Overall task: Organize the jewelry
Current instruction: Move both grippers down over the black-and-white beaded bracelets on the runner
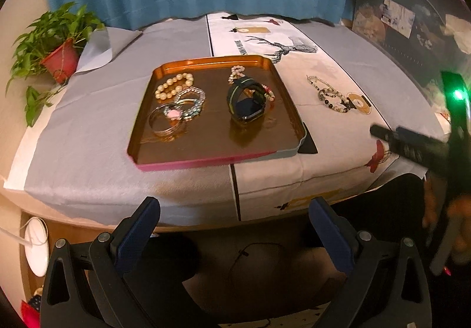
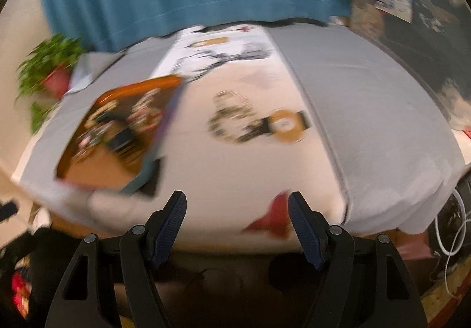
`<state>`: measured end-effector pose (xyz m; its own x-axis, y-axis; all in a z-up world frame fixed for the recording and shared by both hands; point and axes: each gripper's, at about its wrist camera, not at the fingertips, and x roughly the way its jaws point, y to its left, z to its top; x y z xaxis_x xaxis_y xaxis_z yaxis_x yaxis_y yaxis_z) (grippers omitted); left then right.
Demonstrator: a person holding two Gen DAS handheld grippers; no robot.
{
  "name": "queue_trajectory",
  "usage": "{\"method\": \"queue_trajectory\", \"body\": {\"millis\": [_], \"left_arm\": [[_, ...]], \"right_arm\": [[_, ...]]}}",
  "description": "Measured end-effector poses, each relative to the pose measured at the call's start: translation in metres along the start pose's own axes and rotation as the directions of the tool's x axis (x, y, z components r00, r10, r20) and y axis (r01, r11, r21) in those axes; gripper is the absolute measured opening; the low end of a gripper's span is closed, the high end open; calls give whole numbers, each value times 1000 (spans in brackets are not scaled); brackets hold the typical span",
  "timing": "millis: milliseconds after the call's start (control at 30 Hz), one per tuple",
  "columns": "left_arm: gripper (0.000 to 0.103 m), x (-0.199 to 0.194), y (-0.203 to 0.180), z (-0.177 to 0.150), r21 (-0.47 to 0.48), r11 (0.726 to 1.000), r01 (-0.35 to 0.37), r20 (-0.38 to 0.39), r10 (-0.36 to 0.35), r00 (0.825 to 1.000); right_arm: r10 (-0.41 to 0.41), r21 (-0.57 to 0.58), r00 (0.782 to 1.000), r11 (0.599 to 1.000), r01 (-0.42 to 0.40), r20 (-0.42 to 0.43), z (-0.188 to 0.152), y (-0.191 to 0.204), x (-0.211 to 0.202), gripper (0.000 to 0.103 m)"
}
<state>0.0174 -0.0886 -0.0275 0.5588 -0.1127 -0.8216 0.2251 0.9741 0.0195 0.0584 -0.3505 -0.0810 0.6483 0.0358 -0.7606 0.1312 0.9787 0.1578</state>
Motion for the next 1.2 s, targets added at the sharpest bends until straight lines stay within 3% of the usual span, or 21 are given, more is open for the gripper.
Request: {"method": "queue_trajectory", "body": {"millis": [233,333,367,400,533,700,1033,1200], "left_arm": [[100,17,-16,30,38,999,0,-2,0,1000],[100,21,-24,43,53,999,3,3,-3,1000],[100,23,-27,48,59,998,5,6,-6,1000],[100,25,-31,54,66,998,9,9,-10,1000],[100,34,-48,83,81,996,43,30,-46,999],[100,56,-82,123,130,987,98,42,-104,994],[100,153,-165,191,260,935,240,-107,-219,970],[97,193,-191,194,303,921,244,-177,-197,964]], "right_arm": [[-52,-16,999,998,52,7,46,-15,56,72],[-69,-113,997,992,64,-38,60,-8,91,72],[-77,-141,997,987,73,-23,61,-10,98,77],[-121,-149,993,982,120,1,63,-14,99,80],[-167,-113,986,980,166,-3,64,-48,96,82],[-155,-36,988,987,154,-14,60,-95,89,85],[-131,-76,991,989,130,-13,63,-112,88,85],[-113,-64,993,992,112,-15,62,-114,88,85]]}}
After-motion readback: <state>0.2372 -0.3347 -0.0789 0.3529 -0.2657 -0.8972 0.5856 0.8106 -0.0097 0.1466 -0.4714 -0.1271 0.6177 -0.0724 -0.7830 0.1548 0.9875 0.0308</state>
